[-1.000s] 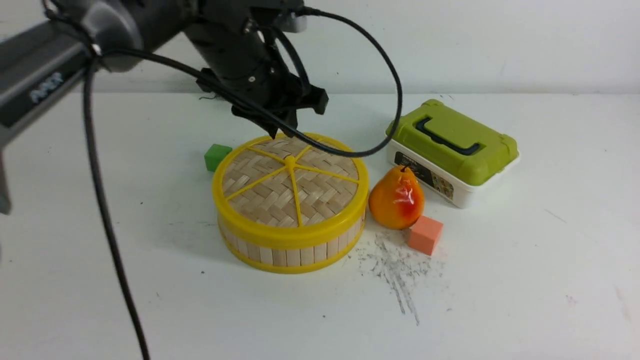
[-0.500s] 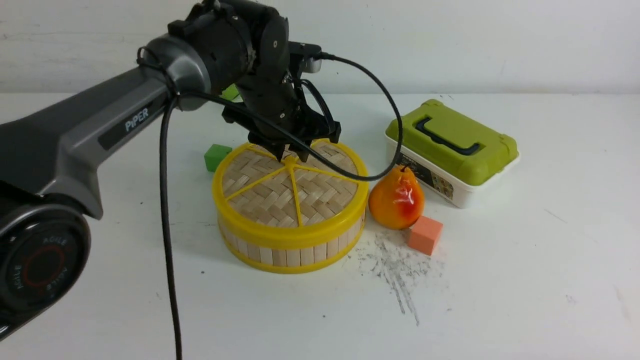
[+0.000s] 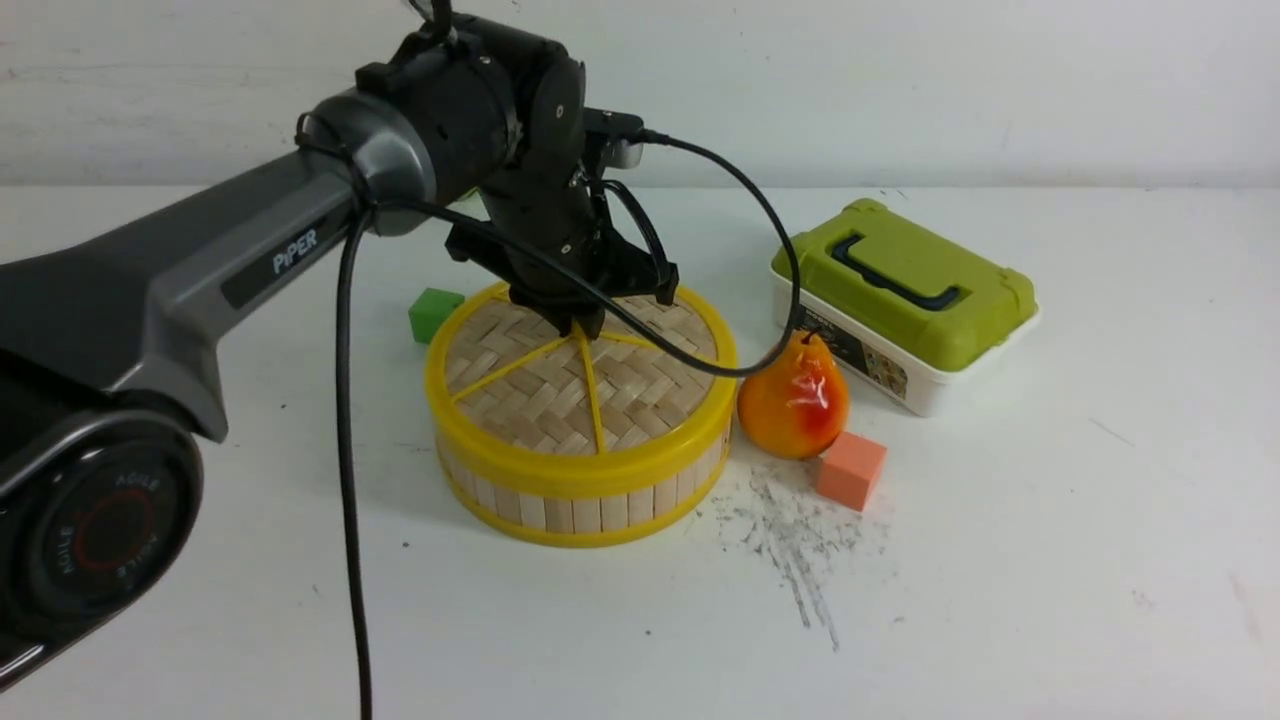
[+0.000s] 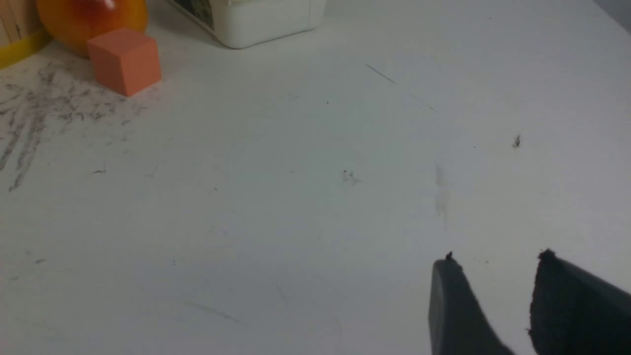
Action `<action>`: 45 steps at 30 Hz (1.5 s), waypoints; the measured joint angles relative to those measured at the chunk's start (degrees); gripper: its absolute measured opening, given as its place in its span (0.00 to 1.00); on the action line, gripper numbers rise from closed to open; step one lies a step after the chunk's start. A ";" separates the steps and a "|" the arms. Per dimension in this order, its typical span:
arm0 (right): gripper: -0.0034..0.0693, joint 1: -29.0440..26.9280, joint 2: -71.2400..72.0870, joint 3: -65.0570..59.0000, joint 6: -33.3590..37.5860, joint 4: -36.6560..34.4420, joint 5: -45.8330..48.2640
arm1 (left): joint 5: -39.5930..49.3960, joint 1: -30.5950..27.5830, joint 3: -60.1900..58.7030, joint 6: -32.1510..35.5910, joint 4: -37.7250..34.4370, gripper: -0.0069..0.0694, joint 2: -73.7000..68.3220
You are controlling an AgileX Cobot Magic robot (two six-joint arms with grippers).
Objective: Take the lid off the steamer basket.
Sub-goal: Use the left arm to lift the lid of the steamer, then use the left arm to place the steamer lid on the table
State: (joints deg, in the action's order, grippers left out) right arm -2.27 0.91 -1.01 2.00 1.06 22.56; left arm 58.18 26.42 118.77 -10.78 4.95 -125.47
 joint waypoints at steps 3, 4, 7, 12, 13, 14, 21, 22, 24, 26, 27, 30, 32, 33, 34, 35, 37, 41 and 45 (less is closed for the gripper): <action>0.38 0.00 0.00 0.00 0.00 0.00 0.00 | 1.45 0.12 -0.49 0.00 1.73 0.23 3.39; 0.38 0.00 0.00 0.00 0.00 0.00 0.00 | 1.87 0.19 -0.49 -0.07 2.99 0.23 5.38; 0.38 0.00 0.00 0.00 0.00 0.00 0.00 | 1.88 0.18 -0.49 -0.35 7.70 0.23 12.20; 0.38 0.00 0.00 0.00 0.00 0.00 0.00 | 3.48 -2.64 0.16 -2.46 14.97 0.23 23.01; 0.38 0.00 0.00 0.00 0.00 0.00 0.00 | 4.70 -4.25 0.16 -3.01 15.64 0.23 24.48; 0.38 0.00 0.00 0.00 0.00 0.00 0.00 | 5.73 -6.19 -0.08 -3.46 16.00 0.23 25.43; 0.38 0.00 0.00 0.00 0.00 0.00 0.00 | 1.09 -20.66 -18.34 -6.20 8.62 0.23 28.12; 0.38 0.00 0.00 0.00 0.00 0.00 0.00 | -1.53 -21.65 -20.54 -6.22 7.43 0.23 27.78; 0.38 0.00 0.00 0.00 0.00 0.00 0.00 | -9.20 -23.52 -28.24 -6.29 4.53 0.23 25.46; 0.38 0.00 0.00 0.00 0.00 0.00 0.00 | -12.88 -24.28 -31.77 -6.31 4.08 0.23 23.29; 0.38 0.00 0.00 0.00 0.00 0.00 0.00 | -13.58 -24.36 -32.41 -6.37 4.03 0.23 22.68; 0.38 0.00 0.00 0.00 0.00 0.00 0.00 | -17.19 -24.75 -34.21 -6.90 4.18 0.23 16.81; 0.38 0.00 0.00 0.00 0.00 0.00 0.00 | -18.93 -24.75 -34.21 -7.04 3.93 0.23 14.74; 0.38 0.00 0.00 0.00 0.00 0.00 0.00 | -19.88 -24.75 -34.21 -7.04 3.67 0.23 13.86; 0.38 0.00 0.00 0.00 0.00 0.00 0.00 | -20.49 -24.75 -34.21 -7.09 3.45 0.24 13.15; 0.38 0.00 0.00 0.00 0.00 0.00 0.00 | -20.92 -24.75 -34.21 -7.26 3.06 0.26 12.59; 0.38 0.00 0.00 0.00 0.00 0.00 0.00 | -21.13 -24.75 -34.21 -8.04 2.29 0.32 12.15; 0.38 0.00 0.00 0.00 0.00 0.00 0.00 | -21.13 -24.75 -34.21 -9.16 1.21 0.47 13.60; 0.38 0.00 0.00 0.00 0.00 0.00 0.00 | -20.41 -24.70 -34.21 -9.23 1.21 0.49 19.07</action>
State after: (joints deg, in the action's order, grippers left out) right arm -2.27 0.91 -1.01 2.00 1.06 22.56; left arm 37.77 1.73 84.56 -20.01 6.16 -106.39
